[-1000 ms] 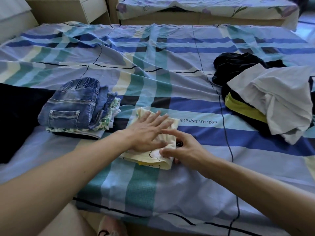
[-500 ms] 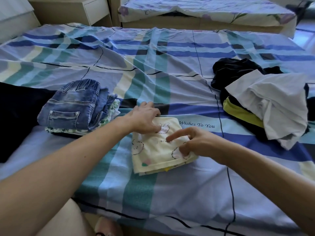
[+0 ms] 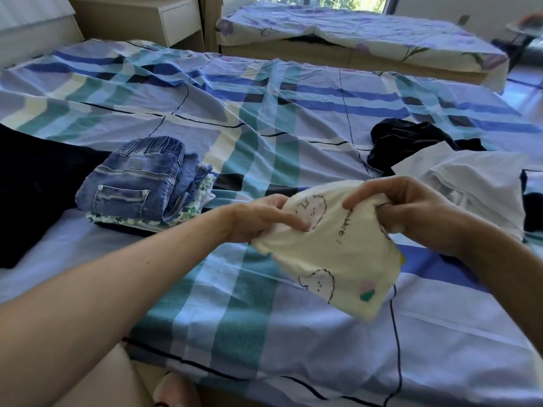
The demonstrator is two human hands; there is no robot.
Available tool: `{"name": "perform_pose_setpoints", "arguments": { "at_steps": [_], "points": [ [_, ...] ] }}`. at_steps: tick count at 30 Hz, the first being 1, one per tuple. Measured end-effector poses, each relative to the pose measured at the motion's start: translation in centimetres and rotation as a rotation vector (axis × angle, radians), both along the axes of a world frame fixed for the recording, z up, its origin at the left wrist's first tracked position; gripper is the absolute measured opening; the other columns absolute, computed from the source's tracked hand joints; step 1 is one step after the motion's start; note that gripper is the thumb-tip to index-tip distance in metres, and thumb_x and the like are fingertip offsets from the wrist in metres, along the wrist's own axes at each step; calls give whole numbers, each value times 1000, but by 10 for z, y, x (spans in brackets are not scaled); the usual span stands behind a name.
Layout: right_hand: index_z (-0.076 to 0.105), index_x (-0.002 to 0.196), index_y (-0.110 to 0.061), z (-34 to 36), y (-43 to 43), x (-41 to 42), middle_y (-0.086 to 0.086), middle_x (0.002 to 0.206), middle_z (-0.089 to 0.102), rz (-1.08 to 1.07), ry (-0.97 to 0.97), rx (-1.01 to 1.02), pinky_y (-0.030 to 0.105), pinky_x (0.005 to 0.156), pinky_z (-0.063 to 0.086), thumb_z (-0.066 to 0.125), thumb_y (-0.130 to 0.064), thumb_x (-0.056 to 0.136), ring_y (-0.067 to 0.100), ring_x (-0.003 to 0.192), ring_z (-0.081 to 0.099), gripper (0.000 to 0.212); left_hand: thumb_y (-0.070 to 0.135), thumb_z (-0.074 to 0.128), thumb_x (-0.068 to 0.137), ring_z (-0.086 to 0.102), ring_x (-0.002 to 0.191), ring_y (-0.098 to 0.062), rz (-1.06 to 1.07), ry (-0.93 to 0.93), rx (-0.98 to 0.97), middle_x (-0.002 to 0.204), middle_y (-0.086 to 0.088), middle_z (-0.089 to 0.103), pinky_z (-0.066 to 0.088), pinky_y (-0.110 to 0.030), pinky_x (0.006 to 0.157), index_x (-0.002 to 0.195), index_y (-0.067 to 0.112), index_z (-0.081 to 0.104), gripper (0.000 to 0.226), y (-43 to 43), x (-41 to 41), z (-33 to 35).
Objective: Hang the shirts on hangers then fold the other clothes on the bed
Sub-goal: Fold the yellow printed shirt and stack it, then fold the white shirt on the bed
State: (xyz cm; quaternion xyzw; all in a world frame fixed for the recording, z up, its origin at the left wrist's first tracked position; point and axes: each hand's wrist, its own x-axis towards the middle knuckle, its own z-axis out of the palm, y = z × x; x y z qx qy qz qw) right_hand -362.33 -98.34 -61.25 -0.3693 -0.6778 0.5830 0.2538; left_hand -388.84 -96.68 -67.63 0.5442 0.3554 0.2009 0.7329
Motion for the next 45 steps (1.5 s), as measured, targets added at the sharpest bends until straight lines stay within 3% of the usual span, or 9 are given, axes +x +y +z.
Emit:
{"name": "perform_pose_setpoints", "arguments": {
  "at_steps": [8,13,19,21,25,30,34,39,45],
  "points": [
    [73,106,-18,-44,4,-6,10,94,64,-205,477,-533,31,63,51,72,-42,79,22,76,60,36,10,66,91,73,84,-22,488,-222,12,107,-14,72,62,-29,68,124,-3,58,36,-16,-4,30],
    [49,141,-14,-60,6,-56,19,128,67,-238,415,-366,42,77,62,97,-20,54,36,108,69,99,6,67,91,73,93,-24,598,-149,92,114,-15,71,62,-32,76,124,4,57,35,-27,-32,48],
    [13,153,-57,-14,21,-139,12,138,61,-241,469,-68,35,70,62,75,3,69,27,100,73,120,-2,74,82,72,104,-26,741,132,363,124,-14,67,60,-32,75,153,19,30,87,-33,-126,95],
    [30,150,-54,2,27,-175,9,154,41,-164,381,72,36,74,62,77,-2,74,27,105,69,104,-2,73,83,72,102,-23,836,198,418,123,-13,69,61,-32,74,158,30,15,101,-31,-162,106],
    [62,135,-27,12,41,-251,1,134,52,-192,205,158,44,97,57,78,-6,84,26,113,61,57,-3,71,85,67,100,-20,885,458,546,127,-18,65,58,-23,77,132,27,61,57,-14,-228,110],
    [51,144,-23,-18,51,-302,3,139,46,-179,-37,53,38,96,56,83,-16,80,23,108,63,72,1,69,90,62,76,-10,769,815,485,106,-6,67,53,-16,63,118,24,70,37,-4,-269,72],
    [37,149,-33,-36,46,-307,4,139,27,-222,-382,311,39,100,49,76,-49,83,29,125,49,78,29,60,95,45,134,-28,663,1285,727,145,-12,50,36,-40,113,134,28,61,39,-1,-271,36],
    [24,156,-34,-35,42,-297,0,152,12,-157,-488,449,45,118,31,58,-70,86,29,142,31,86,56,33,90,27,149,-21,578,1322,969,158,-4,38,9,-44,122,148,22,46,68,-8,-247,50],
    [35,153,-25,-6,49,-233,4,148,30,-296,-323,465,33,108,37,65,-49,93,23,134,45,71,46,55,92,55,124,-14,663,833,917,131,2,62,42,-33,106,122,19,66,42,-2,-146,77]
  ]
}}
